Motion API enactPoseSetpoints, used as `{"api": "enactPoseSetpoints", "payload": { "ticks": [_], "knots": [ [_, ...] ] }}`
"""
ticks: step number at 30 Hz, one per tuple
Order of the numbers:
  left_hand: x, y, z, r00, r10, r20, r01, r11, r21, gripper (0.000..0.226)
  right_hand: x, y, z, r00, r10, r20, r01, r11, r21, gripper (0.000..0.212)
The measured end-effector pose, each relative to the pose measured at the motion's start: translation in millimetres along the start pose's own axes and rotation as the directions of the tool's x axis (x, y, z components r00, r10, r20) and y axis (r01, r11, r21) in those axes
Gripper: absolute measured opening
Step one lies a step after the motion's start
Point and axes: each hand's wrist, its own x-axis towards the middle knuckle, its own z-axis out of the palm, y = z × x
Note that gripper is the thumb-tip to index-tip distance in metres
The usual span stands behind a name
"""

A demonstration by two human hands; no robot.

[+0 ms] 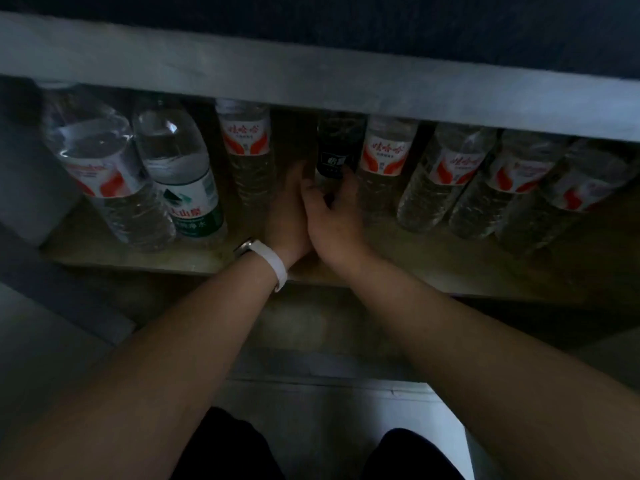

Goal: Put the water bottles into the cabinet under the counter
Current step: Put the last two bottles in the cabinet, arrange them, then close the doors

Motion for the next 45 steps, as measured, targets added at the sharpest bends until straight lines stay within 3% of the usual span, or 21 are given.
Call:
{"api": "enactPoseSetpoints", "payload": {
  "ticks": [7,10,15,18,22,27,32,37,45],
  "knots": [
    [24,14,6,0.973,-0.101,0.206,0.162,0.939,-0.305,0.049,7,0,-3,1.0,0.002,-0.005,-0.002,0.999,0.054,0.09],
    [27,10,7,0.97,-0.074,0.233,0.135,0.956,-0.26,0.05,6,-1,-6,0.999,0.033,0.025,-0.034,0.998,0.058,0.087],
    [25,5,8,0.978,0.001,0.208,0.047,0.973,-0.224,0.046,6,-3,-18,0.994,0.032,0.1,-0.042,0.994,0.1,0.058],
    [16,-2,7,0.987,0.06,0.15,-0.057,0.998,-0.027,0.045,3,1,-15,0.992,0.025,0.128,-0.032,0.998,0.059,0.063],
    [12,-15,0,0.99,0.105,0.092,-0.112,0.991,0.072,0.051,-4,9,-11,0.989,-0.003,0.15,0.009,0.999,-0.036,0.074],
    [1,-19,-12,0.99,0.031,0.139,-0.021,0.998,-0.067,0.057,-4,12,-11,0.986,-0.029,0.164,0.047,0.993,-0.109,0.072],
    [5,-28,-10,0.993,0.001,0.117,0.005,0.999,-0.05,0.072,-4,11,-15,0.974,-0.046,0.221,0.071,0.992,-0.105,0.07],
    [12,-28,-5,0.998,0.032,0.055,-0.029,0.998,-0.063,0.064,1,10,-17,0.966,-0.02,0.259,0.046,0.994,-0.098,0.067],
    [7,-24,-10,0.995,-0.008,0.101,0.014,0.998,-0.061,0.058,0,6,-23,0.963,0.009,0.27,0.028,0.991,-0.131,0.066]
  ]
}}
